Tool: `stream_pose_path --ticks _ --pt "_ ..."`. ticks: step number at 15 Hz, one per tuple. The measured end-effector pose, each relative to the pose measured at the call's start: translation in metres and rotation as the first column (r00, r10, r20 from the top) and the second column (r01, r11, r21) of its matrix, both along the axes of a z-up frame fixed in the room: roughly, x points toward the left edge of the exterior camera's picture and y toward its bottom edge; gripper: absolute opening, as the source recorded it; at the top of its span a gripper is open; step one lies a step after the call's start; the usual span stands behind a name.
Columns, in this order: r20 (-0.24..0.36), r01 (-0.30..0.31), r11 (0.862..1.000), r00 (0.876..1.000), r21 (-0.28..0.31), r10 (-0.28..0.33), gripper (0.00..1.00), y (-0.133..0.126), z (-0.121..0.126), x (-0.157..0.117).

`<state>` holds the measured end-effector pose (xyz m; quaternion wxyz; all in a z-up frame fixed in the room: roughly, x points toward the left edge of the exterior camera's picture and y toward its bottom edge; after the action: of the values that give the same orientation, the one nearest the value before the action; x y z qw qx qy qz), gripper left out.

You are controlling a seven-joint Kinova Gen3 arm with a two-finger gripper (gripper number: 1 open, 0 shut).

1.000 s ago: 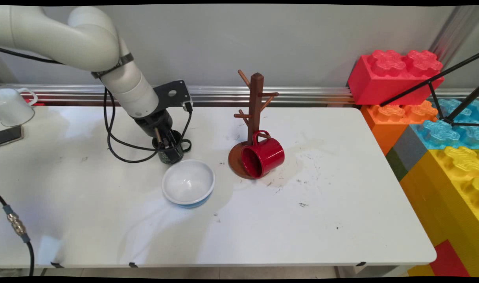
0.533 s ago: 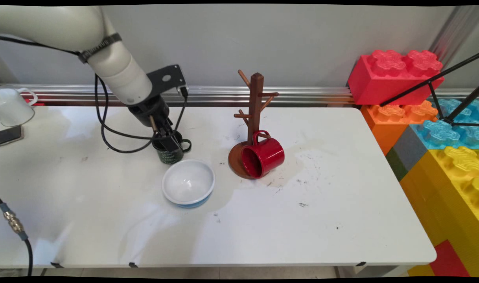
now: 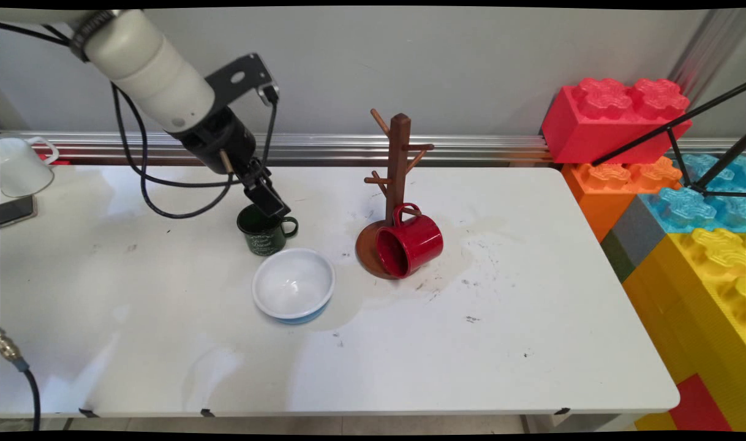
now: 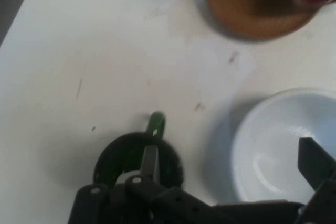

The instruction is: Pick up the red mug from the rack

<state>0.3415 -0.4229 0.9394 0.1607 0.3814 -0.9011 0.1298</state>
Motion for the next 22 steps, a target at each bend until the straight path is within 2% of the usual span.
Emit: stream_pose_path --ticks 5,11,15,17,19,22 --pt "-0.102 -0.002 1.000 0.995 -0.030 -0.001 1.00 0.024 0.023 0.002" --pt "-0.238 0.001 0.997 0.971 -0.073 -0.019 1.00 0.059 0.039 0.006" --pt "-0.321 -0.041 0.995 0.947 -0.087 0.011 1.00 0.074 0.034 0.006" --pt "-0.364 -0.072 0.994 0.931 -0.079 0.039 1.00 0.080 0.028 0.001" --pt "-0.402 -0.104 0.992 0.913 -0.069 0.068 1.00 0.083 0.021 -0.005" --pt "-0.463 -0.173 0.984 0.877 -0.045 0.133 1.00 0.088 0.005 -0.021"
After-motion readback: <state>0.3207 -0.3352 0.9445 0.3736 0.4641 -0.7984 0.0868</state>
